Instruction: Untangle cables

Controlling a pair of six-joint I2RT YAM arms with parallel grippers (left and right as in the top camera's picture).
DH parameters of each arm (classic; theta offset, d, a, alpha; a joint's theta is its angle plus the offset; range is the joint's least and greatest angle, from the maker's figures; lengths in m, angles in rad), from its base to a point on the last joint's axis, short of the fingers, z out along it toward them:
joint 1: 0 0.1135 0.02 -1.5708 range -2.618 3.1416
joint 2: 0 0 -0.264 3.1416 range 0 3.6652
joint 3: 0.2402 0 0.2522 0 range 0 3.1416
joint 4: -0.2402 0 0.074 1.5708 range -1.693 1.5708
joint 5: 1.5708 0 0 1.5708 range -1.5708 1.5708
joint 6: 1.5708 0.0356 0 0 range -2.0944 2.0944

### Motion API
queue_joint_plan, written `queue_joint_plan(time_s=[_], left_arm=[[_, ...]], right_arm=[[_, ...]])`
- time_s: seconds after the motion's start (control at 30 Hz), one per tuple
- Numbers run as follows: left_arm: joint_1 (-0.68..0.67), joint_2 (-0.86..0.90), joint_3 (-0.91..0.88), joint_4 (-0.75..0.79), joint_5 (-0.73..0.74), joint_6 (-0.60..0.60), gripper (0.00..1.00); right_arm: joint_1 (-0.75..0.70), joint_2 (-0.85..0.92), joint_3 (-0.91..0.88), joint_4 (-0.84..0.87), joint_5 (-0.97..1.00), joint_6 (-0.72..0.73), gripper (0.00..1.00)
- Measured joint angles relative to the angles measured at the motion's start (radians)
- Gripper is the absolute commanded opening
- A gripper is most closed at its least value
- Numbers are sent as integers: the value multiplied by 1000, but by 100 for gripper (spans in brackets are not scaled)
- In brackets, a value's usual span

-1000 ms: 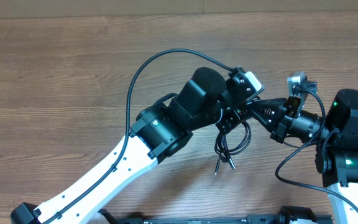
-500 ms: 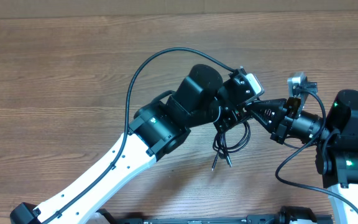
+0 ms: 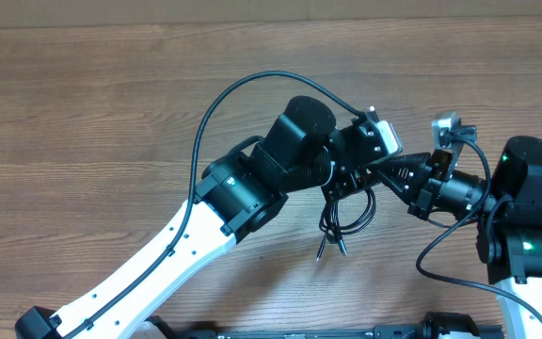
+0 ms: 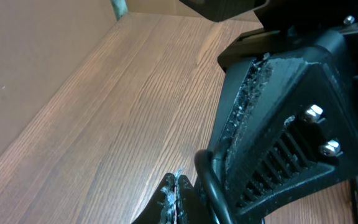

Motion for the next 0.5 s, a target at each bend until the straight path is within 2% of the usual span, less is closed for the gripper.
queue_joint_plan(time_s=[0.1, 0.17, 0.33, 0.5], left_arm=[[0, 0, 4, -20, -35, -6, 17], [1, 0, 6, -33, -72, -44, 20], [50, 0, 5, -57, -24, -200, 19], [102, 0, 5, -64, 60, -264, 12]], right_arm=[[6, 9, 0, -3, 10, -1, 4], [7, 15, 0, -3, 28, 0, 4], [7, 28, 0, 24, 85, -3, 4], [7, 31, 0, 25, 112, -2, 4]])
